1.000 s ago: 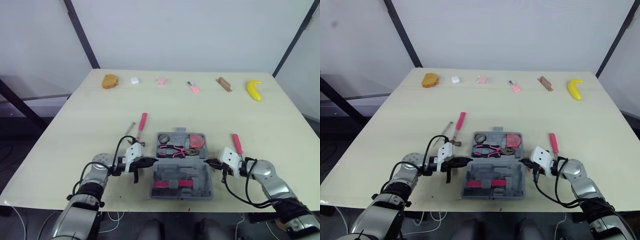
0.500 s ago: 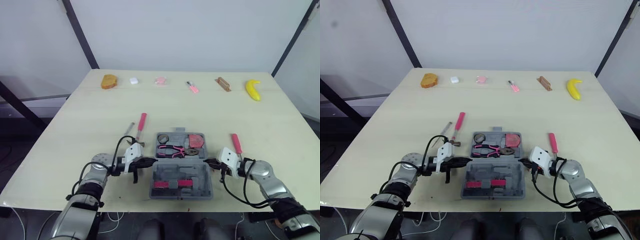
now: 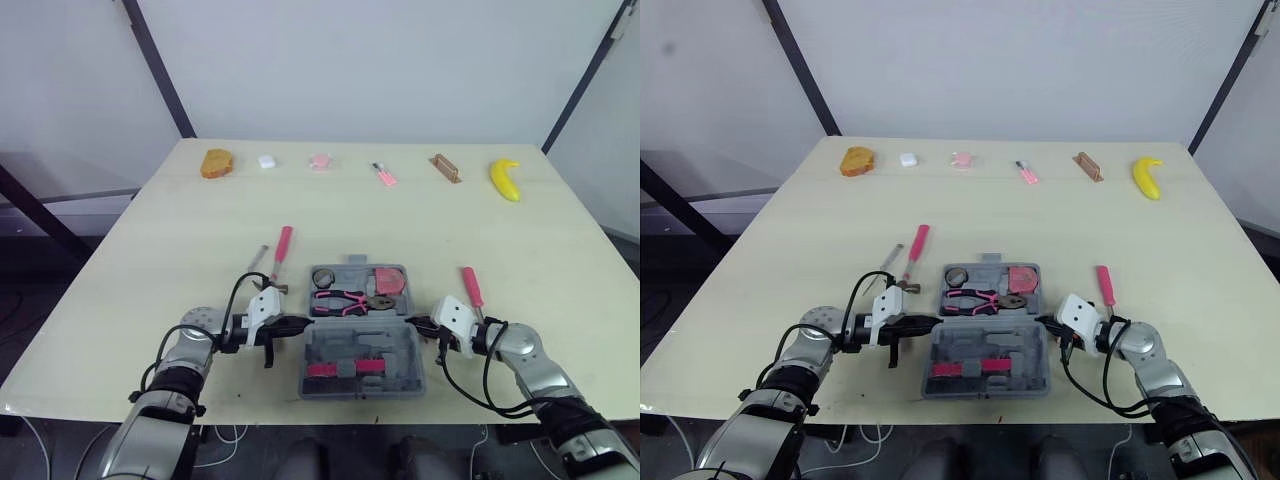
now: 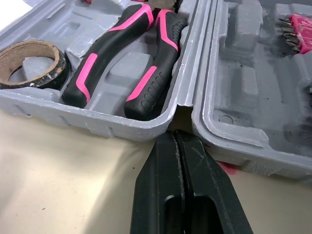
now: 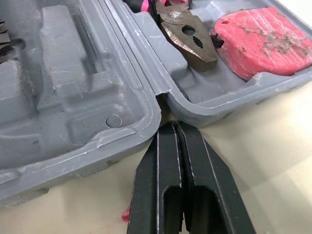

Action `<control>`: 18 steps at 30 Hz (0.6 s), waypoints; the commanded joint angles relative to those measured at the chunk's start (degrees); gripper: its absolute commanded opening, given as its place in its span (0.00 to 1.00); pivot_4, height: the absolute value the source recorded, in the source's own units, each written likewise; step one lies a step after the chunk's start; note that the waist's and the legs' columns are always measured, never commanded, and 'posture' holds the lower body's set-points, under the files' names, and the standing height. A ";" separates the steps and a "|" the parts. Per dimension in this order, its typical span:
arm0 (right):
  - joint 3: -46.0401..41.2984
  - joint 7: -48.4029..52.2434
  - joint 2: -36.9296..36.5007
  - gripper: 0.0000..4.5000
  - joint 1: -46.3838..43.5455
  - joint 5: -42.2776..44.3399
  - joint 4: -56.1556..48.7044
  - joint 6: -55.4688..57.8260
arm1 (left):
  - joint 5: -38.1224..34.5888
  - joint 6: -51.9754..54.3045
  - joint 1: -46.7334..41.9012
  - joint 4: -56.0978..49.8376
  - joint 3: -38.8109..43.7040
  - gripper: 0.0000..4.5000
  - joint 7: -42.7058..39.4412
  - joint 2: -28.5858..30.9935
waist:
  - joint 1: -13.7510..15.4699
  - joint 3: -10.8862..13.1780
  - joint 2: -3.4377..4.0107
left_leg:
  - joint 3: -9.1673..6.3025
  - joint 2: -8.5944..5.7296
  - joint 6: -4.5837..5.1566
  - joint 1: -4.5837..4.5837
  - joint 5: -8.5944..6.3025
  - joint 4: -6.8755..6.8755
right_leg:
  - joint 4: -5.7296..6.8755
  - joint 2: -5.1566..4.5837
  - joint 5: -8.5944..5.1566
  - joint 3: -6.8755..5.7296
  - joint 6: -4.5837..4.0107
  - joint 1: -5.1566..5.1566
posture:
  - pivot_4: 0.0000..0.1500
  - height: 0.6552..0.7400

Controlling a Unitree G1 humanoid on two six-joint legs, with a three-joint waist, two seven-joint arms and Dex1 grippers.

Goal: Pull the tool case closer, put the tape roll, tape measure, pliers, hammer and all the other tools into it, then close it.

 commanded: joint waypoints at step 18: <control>-0.26 -0.20 0.11 0.01 -1.47 -0.27 -1.53 -1.50 | -0.40 0.70 0.31 -3.57 0.00 0.00 -0.76 -0.03 | 0.04 0.00 0.01 | 0.00 0.00 0.00 0.00 0.00 0.00 | 0.00 0.00 0.00 0.00 0.00 0.00 | 1.00 1.00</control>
